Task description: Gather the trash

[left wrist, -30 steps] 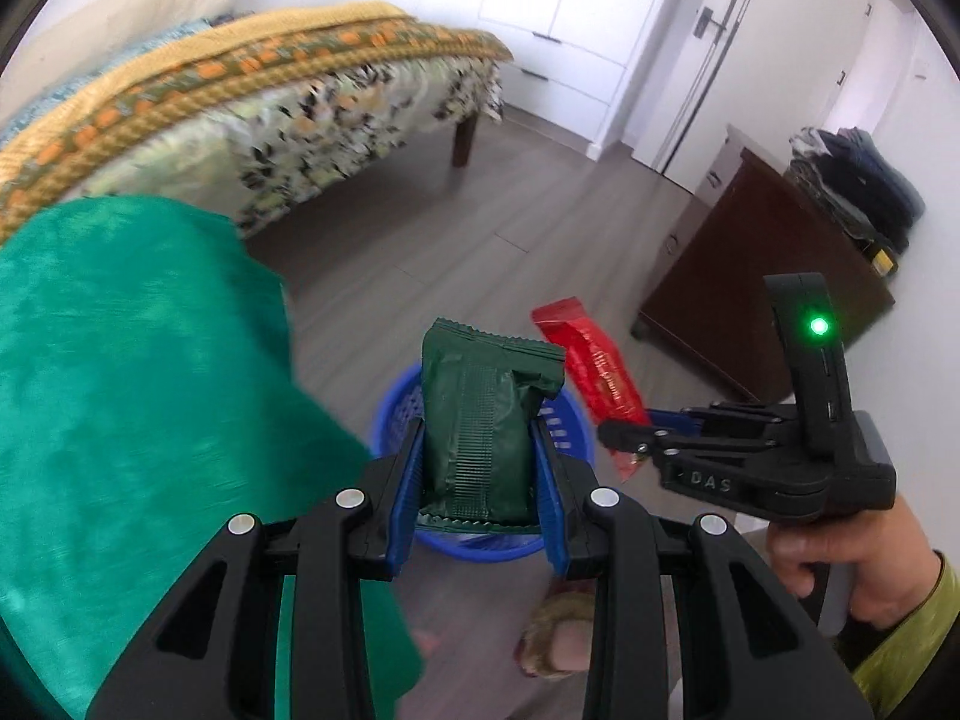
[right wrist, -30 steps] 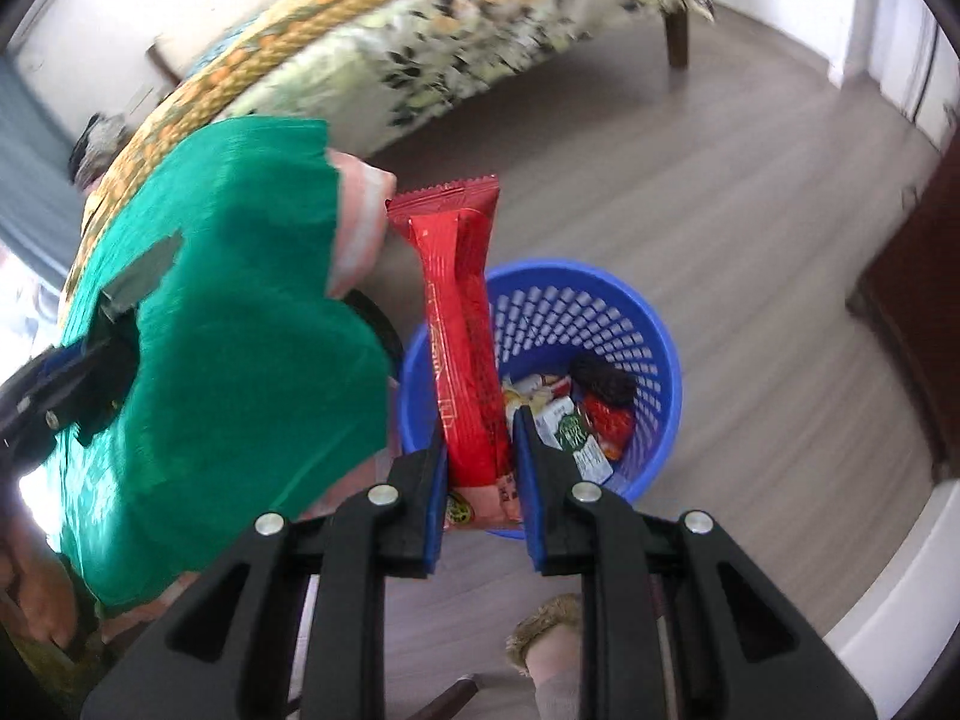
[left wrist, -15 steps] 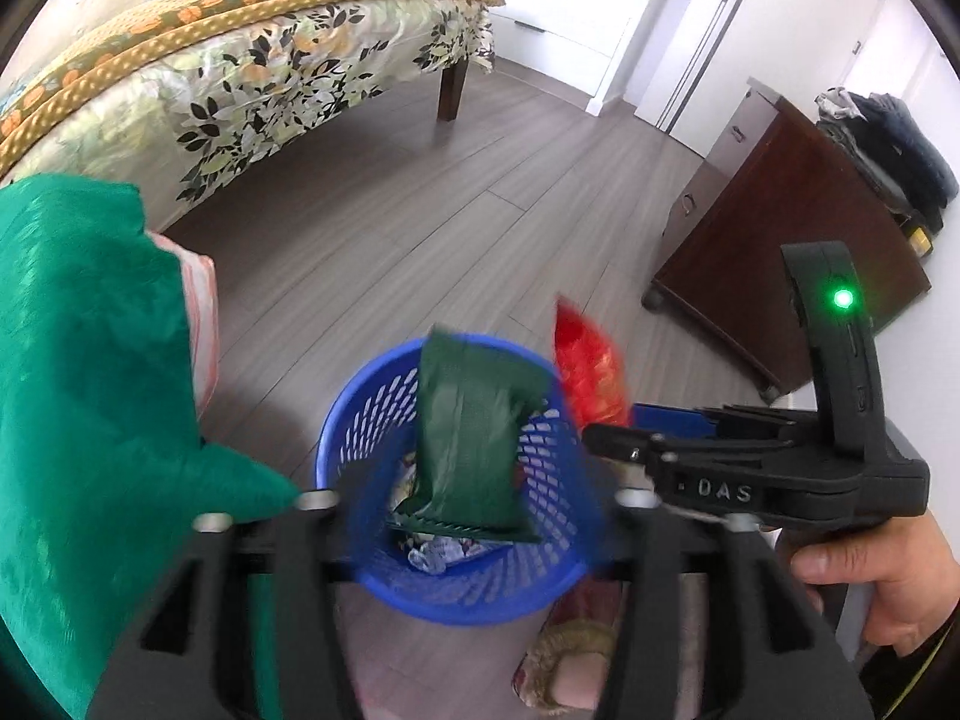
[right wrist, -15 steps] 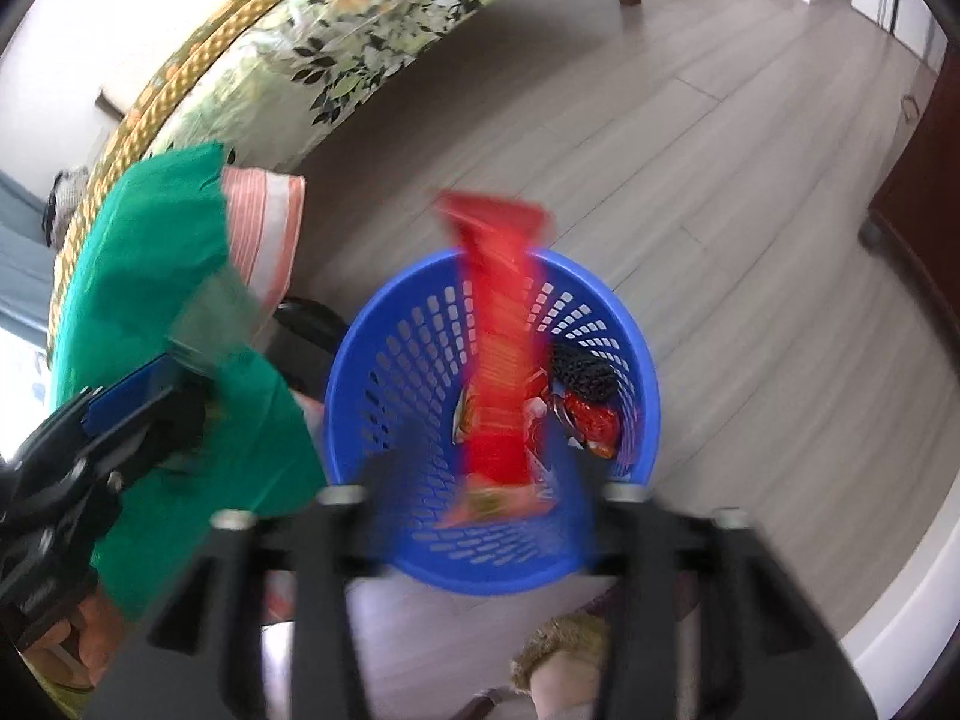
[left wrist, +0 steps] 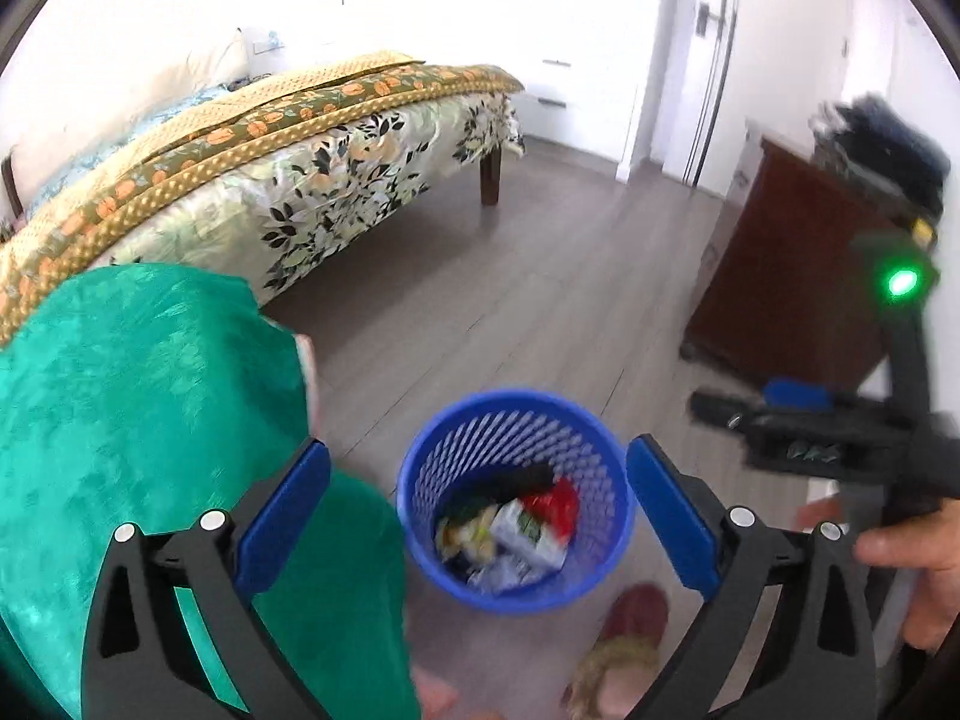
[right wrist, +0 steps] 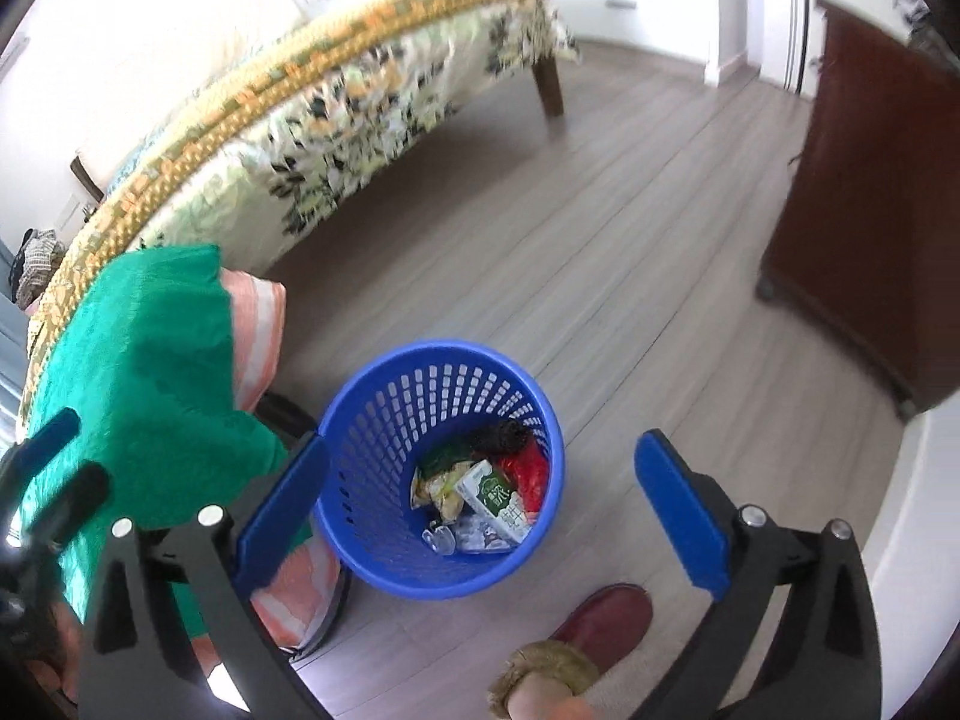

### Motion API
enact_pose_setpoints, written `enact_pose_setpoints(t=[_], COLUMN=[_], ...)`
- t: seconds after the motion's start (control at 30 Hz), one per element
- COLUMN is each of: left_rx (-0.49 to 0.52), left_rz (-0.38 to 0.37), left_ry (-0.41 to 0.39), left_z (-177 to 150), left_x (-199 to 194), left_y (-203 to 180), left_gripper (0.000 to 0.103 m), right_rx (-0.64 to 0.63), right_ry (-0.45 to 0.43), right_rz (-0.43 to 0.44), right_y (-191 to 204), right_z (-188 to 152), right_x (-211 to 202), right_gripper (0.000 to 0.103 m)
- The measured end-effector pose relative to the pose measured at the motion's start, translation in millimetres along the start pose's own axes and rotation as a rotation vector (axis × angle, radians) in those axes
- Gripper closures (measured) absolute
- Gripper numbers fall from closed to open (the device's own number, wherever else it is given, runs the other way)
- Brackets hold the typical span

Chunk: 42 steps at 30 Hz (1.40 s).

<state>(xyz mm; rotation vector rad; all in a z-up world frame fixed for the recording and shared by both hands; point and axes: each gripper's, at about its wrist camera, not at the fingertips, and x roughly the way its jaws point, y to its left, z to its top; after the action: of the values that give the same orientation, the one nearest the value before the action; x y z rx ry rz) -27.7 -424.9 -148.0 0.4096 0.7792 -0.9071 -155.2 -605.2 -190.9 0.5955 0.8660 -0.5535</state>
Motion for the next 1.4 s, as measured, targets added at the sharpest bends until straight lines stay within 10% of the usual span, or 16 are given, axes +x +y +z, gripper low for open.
enact_pose_setpoints(t=[0.2, 0.33, 1.4], left_rx=[-0.008, 0.022, -0.036], left_rz=[0.053, 0.160, 0.097], left_ry=[-0.068, -0.100, 0.048], left_z=[-12, -11, -20], left_x=[-43, -63, -65], left_y=[4, -1, 9], left_gripper=[0.005, 0.005, 0.005], right_rx=[-0.075, -0.144, -0.117], right_ry=[-0.219, -0.207, -0.051], right_rz=[-0.046, -0.004, -0.079], right_y=[33, 40, 67], right_z=[-27, -30, -67], right_x=[-72, -85, -114], right_gripper=[0.005, 0.005, 0.005])
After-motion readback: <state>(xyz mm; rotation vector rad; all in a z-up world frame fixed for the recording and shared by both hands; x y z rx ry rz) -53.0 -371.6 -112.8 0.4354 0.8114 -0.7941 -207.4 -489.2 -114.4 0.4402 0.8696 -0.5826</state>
